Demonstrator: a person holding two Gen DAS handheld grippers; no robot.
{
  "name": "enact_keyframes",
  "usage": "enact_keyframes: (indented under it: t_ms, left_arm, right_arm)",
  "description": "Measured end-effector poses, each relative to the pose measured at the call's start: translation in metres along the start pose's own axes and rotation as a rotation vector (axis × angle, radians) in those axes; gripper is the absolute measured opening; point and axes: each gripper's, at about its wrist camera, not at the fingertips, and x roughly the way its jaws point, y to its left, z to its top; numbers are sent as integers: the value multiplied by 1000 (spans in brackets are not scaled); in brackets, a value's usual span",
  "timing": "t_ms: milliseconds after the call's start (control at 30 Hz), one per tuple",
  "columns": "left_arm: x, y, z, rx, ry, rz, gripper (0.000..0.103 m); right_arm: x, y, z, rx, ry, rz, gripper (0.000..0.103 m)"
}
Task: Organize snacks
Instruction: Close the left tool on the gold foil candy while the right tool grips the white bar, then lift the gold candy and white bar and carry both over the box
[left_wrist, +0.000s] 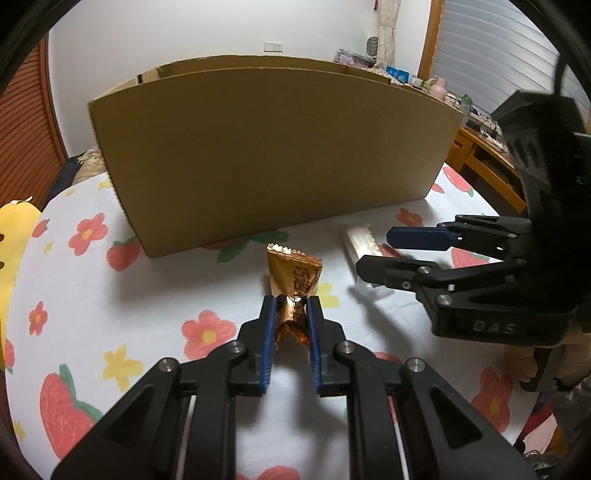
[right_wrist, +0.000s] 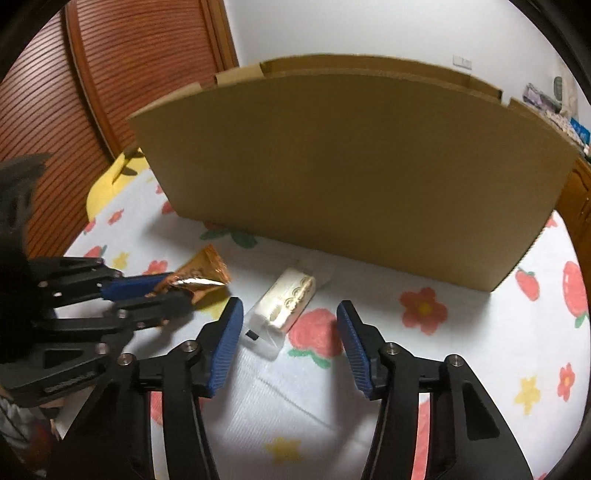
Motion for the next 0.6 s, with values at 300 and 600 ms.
enact_keyframes:
  t_ms: [300, 600]
  left_arm:
    - [-10, 14, -4, -31, -22, 10, 13]
    - [-15, 16, -4, -40, -41, 15, 13]
  right_arm:
    - [12, 3, 9, -8, 25, -8, 49]
    - [15, 13, 8, -79, 31, -78, 22]
